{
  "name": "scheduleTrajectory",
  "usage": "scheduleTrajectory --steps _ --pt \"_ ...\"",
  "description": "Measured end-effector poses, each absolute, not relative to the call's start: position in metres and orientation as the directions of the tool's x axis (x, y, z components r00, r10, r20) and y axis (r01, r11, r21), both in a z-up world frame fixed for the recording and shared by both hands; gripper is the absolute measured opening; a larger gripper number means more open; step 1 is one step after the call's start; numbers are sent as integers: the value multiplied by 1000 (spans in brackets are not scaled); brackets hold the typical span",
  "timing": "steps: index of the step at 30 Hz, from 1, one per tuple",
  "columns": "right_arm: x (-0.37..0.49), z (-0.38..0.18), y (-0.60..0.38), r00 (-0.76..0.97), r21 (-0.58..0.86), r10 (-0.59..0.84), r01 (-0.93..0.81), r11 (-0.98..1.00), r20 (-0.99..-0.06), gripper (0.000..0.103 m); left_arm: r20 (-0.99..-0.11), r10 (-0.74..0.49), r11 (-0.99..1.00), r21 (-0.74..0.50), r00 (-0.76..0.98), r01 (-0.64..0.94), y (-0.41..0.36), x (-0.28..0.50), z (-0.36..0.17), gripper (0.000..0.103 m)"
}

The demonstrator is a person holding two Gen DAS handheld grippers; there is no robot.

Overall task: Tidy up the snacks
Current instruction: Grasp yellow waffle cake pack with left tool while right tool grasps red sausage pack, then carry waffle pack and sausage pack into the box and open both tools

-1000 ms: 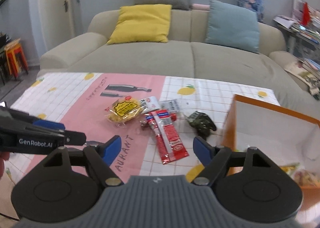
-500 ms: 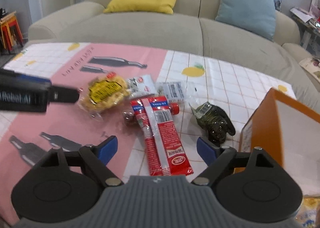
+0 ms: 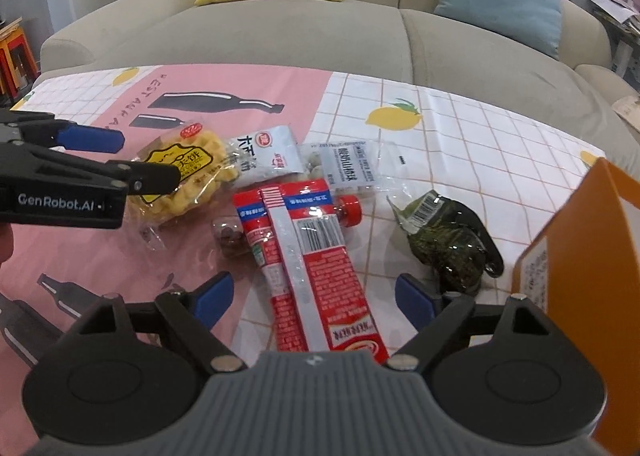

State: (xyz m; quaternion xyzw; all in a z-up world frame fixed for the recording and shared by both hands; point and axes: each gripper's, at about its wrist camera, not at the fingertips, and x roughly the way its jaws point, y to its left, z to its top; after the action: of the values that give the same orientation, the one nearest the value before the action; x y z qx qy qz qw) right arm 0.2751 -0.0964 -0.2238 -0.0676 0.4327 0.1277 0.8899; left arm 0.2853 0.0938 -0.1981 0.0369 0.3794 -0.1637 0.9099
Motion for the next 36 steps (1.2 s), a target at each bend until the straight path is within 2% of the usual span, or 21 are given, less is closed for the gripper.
scheduleTrajectory --steps 7,9,11,15,16,20,21,23,26,36 --pt "283 -232 -94 571 10 184 -295 956 -800 86 -709 -312 936 -115 632 332 89 300 -207 97" --pt "284 -234 -94 569 11 186 -297 955 -801 83 -710 -320 936 -135 627 324 90 302 -208 97" --pt "284 -234 -94 567 10 184 -296 955 -803 72 -717 -315 941 -149 622 305 89 303 -209 97" --pt "284 -235 -94 563 10 175 -284 959 -807 61 -729 -266 949 -82 631 306 75 298 -210 98" --pt "284 -235 -94 565 4 168 -278 960 -808 57 -734 -256 949 -66 629 309 71 297 -210 101" --pt "282 -234 -97 555 14 171 -276 961 -814 52 -747 -237 949 -41 621 312 66 299 -213 103" --pt "281 -233 -98 550 13 169 -275 961 -818 51 -750 -240 950 -52 616 307 67 300 -212 101" --pt "280 -233 -99 546 16 169 -274 961 -821 49 -756 -243 954 -73 608 291 70 300 -210 91" --pt "275 -232 -102 538 28 176 -272 962 -824 44 -761 -225 963 -77 609 260 73 297 -208 86" --pt "245 -213 -103 519 42 173 -255 966 -837 40 -762 -190 979 -102 619 175 71 250 -180 83"
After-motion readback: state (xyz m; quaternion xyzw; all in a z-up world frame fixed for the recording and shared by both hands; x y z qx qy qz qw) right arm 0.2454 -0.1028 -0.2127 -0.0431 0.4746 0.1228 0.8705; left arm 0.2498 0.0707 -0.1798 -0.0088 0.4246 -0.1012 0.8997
